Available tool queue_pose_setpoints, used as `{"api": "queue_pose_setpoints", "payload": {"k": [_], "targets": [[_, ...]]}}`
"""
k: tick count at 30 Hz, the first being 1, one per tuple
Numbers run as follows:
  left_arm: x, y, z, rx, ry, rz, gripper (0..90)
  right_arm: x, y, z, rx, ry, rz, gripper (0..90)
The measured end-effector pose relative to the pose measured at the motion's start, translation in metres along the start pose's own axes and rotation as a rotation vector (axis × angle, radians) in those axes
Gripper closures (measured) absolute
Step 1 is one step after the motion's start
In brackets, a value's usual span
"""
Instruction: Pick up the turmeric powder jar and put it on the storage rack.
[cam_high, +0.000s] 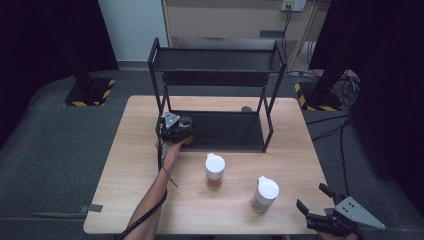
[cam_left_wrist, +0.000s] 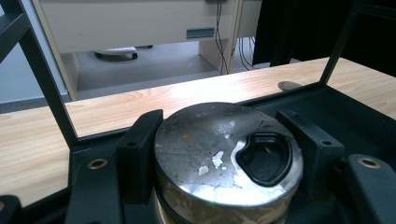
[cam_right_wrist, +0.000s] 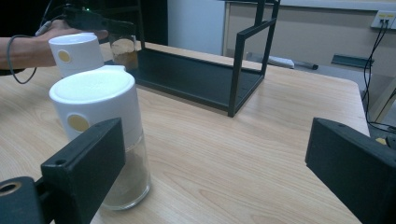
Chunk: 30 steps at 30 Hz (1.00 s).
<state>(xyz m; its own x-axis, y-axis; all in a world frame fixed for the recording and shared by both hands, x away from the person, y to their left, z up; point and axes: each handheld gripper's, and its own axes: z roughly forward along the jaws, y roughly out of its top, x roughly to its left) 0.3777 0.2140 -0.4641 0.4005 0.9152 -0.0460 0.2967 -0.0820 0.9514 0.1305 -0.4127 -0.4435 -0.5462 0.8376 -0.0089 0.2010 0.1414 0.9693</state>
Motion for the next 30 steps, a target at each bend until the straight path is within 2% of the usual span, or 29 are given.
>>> {"api": "queue_pose_setpoints", "payload": {"k": [2, 3, 4, 8, 13, 15, 19, 22, 30], "targets": [[0.001, 0.002, 0.001, 0.003, -0.004, 0.001, 30.5, 0.000, 0.000, 0.000, 0.000, 0.000, 0.001, 5.2], [0.002, 0.003, 0.002, 0.003, -0.010, -0.009, 22.6, 0.000, 0.000, 0.000, 0.001, 0.000, 0.000, 5.2], [0.002, 0.003, 0.002, -0.005, -0.012, -0.016, 22.6, 0.000, 0.000, 0.000, 0.001, 0.000, 0.000, 5.2], [-0.002, 0.009, 0.003, -0.021, -0.009, -0.006, 11.8, 0.000, 0.000, 0.000, 0.003, 0.001, -0.001, 5.2], [-0.005, 0.019, 0.003, -0.028, -0.017, 0.019, 5.7, 0.000, 0.000, 0.000, 0.002, 0.000, -0.001, 5.2], [-0.005, 0.025, 0.002, -0.027, -0.030, 0.017, 2.8, 0.000, 0.000, 0.000, 0.001, 0.001, -0.001, 5.2], [-0.006, 0.035, -0.002, -0.033, -0.041, 0.049, 0.9, 0.000, 0.000, 0.000, 0.000, 0.001, -0.001, 5.2], [-0.005, 0.043, -0.006, -0.039, -0.050, 0.047, 0.3, 0.000, 0.000, 0.000, 0.001, 0.002, -0.002, 5.2], [-0.002, 0.067, -0.025, -0.060, -0.089, 0.079, 0.1, 0.000, 0.001, 0.001, 0.004, 0.002, -0.003, 5.2]]}}
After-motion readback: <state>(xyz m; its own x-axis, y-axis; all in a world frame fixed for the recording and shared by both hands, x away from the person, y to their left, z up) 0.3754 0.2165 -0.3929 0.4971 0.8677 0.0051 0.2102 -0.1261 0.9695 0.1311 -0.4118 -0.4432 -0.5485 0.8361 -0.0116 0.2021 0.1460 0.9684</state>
